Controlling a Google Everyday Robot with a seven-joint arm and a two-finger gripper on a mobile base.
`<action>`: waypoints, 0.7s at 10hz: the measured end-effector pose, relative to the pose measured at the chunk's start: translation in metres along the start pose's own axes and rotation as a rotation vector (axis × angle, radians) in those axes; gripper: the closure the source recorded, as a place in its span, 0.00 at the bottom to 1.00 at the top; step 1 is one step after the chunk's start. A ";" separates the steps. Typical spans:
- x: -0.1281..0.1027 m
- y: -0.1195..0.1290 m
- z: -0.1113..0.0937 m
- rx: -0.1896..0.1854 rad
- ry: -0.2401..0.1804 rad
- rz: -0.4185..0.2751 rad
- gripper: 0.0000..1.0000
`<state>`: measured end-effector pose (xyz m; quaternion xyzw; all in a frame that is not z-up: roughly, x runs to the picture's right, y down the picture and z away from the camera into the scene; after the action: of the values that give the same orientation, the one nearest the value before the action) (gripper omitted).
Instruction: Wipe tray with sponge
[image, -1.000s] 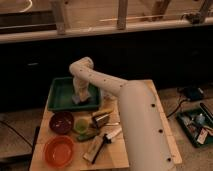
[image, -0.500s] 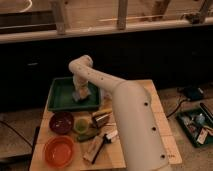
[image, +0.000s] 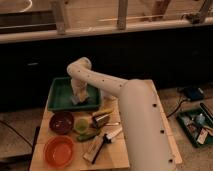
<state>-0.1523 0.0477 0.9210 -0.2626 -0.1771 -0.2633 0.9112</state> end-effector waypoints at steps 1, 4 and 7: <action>0.004 0.002 0.000 -0.003 0.006 0.008 0.97; 0.016 -0.004 0.001 0.002 0.023 0.030 0.97; -0.002 -0.022 -0.003 0.045 0.006 -0.006 0.97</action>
<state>-0.1655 0.0307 0.9262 -0.2408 -0.1813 -0.2630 0.9165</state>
